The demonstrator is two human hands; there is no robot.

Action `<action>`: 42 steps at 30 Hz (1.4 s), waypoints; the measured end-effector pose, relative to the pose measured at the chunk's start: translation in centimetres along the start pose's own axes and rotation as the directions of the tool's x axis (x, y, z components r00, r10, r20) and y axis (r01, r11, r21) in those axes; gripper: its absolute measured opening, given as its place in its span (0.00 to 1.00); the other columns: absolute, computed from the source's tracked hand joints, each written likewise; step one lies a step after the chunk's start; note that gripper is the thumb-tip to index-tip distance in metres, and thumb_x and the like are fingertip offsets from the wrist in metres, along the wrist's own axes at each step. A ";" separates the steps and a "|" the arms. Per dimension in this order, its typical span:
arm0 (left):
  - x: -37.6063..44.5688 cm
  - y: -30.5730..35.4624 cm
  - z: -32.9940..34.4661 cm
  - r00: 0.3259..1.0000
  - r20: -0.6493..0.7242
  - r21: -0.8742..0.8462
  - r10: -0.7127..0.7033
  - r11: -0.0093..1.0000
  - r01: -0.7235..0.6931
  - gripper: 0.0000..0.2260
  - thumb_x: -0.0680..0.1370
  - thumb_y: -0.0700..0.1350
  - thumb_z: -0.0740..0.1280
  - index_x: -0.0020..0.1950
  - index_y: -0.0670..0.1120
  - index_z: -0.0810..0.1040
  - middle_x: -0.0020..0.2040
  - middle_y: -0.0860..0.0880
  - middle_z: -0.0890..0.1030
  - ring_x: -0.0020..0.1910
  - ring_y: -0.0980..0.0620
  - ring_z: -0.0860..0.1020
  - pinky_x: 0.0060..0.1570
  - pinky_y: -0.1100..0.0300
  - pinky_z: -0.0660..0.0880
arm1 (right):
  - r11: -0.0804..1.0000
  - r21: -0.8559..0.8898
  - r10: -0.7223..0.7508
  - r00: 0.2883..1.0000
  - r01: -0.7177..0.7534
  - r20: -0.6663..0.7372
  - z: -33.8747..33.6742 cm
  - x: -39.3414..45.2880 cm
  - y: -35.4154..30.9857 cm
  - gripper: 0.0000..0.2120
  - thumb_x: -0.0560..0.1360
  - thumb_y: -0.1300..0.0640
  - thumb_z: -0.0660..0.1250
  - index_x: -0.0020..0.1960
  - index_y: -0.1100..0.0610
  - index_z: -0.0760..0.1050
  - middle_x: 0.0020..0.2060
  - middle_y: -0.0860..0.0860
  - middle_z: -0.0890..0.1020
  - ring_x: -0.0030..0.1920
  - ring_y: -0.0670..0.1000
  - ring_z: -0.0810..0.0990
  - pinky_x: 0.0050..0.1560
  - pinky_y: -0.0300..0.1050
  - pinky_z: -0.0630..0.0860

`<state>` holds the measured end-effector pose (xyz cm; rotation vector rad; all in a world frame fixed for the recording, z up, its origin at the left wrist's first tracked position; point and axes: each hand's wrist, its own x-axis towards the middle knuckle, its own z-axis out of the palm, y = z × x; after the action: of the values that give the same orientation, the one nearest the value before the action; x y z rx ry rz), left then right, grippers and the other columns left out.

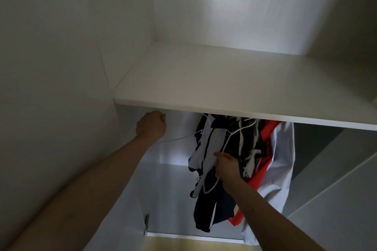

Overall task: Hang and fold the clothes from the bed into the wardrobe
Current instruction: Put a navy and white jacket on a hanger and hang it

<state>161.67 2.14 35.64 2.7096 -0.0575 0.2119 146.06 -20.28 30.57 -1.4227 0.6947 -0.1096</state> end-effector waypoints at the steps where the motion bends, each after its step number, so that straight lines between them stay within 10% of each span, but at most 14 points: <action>1: 0.0 0.3 0.0 1.000 0.009 -0.003 -0.009 1.000 0.009 0.19 0.85 0.53 0.56 0.61 0.46 0.82 0.61 0.41 0.82 0.59 0.39 0.81 0.56 0.52 0.76 | 1.000 -0.022 0.009 1.000 -0.009 -0.013 0.5 0.2 -0.6 0.11 0.81 0.64 0.63 0.43 0.54 0.79 0.27 0.48 0.74 0.24 0.44 0.71 0.25 0.39 0.69; 12: 0.5 0.5 -0.4 0.999 0.050 -0.009 -0.019 1.000 0.020 0.19 0.85 0.53 0.56 0.62 0.44 0.81 0.61 0.41 0.82 0.60 0.40 0.80 0.56 0.54 0.75 | 0.907 0.404 0.170 0.981 -0.119 -0.092 3.7 4.5 -5.9 0.16 0.85 0.65 0.57 0.71 0.66 0.74 0.21 0.51 0.71 0.20 0.47 0.67 0.21 0.39 0.65; 22: 0.4 -1.0 0.6 0.998 -0.016 0.037 -0.068 0.997 0.069 0.16 0.85 0.51 0.57 0.60 0.47 0.81 0.59 0.42 0.83 0.58 0.40 0.81 0.53 0.54 0.75 | 0.881 -0.472 -0.098 0.990 0.040 -0.099 -0.1 3.1 1.8 0.11 0.79 0.62 0.61 0.53 0.62 0.83 0.40 0.56 0.83 0.38 0.56 0.81 0.41 0.47 0.76; 30: -1.0 -2.1 3.4 0.983 0.144 -0.085 -0.111 0.989 0.124 0.14 0.83 0.44 0.59 0.66 0.45 0.77 0.64 0.41 0.80 0.61 0.40 0.80 0.51 0.56 0.74 | 0.825 -0.565 0.025 0.997 0.023 0.076 -4.1 0.2 6.4 0.15 0.82 0.63 0.62 0.43 0.50 0.81 0.22 0.45 0.77 0.19 0.40 0.70 0.22 0.35 0.66; 42: -10.0 0.2 6.6 0.890 0.455 -0.245 -0.009 0.960 0.136 0.31 0.83 0.49 0.66 0.83 0.43 0.57 0.78 0.42 0.68 0.76 0.44 0.69 0.73 0.57 0.64 | 0.862 -0.501 0.039 0.977 0.074 0.212 -13.5 -8.3 3.2 0.12 0.83 0.59 0.63 0.50 0.55 0.85 0.27 0.54 0.71 0.26 0.49 0.66 0.27 0.40 0.62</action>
<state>152.72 -0.69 28.20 2.4228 -0.1100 -0.4247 131.59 -27.54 30.86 -1.9151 0.5486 0.2316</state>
